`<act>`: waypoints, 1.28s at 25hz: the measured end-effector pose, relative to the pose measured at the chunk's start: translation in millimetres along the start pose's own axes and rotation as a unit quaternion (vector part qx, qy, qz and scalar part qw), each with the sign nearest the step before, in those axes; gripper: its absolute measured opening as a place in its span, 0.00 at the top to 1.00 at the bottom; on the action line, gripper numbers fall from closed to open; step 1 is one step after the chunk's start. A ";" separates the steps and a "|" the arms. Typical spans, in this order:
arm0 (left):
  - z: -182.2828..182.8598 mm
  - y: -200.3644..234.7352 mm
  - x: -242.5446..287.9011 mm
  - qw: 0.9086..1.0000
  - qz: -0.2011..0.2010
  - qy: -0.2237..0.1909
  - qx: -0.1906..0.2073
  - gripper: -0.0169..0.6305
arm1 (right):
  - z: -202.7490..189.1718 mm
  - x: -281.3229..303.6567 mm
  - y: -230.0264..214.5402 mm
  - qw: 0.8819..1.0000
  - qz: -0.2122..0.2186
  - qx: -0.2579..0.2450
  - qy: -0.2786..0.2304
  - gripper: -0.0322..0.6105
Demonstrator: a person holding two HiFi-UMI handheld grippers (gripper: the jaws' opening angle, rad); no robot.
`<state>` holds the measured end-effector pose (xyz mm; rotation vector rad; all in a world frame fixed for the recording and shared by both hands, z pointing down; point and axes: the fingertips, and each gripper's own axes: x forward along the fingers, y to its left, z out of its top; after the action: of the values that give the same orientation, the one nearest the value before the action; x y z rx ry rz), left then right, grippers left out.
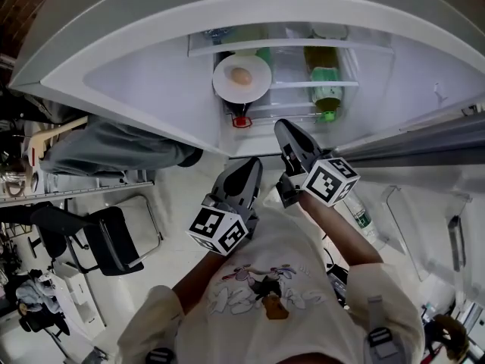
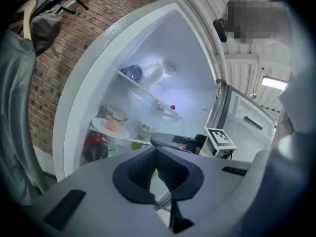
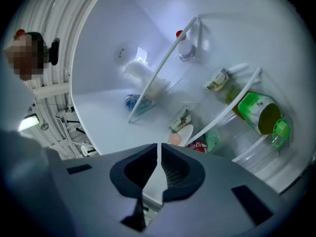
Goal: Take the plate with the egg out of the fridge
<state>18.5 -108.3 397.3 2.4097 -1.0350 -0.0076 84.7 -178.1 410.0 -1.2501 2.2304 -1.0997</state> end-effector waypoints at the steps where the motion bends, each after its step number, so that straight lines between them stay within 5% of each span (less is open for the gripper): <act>1: -1.0 0.0 -1.2 1.000 0.000 0.001 -0.001 0.98 | -1.3 1.9 -0.7 1.000 0.000 0.009 0.002 0.94; 32: 8.2 32.9 -27.2 0.999 0.048 -0.018 -0.013 0.98 | -32.0 74.4 -35.8 0.982 -0.025 0.182 0.041 0.87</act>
<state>-24.7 -112.6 400.2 2.3409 -1.1591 -0.0306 44.1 -236.7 462.6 -1.1250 1.9416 -1.5211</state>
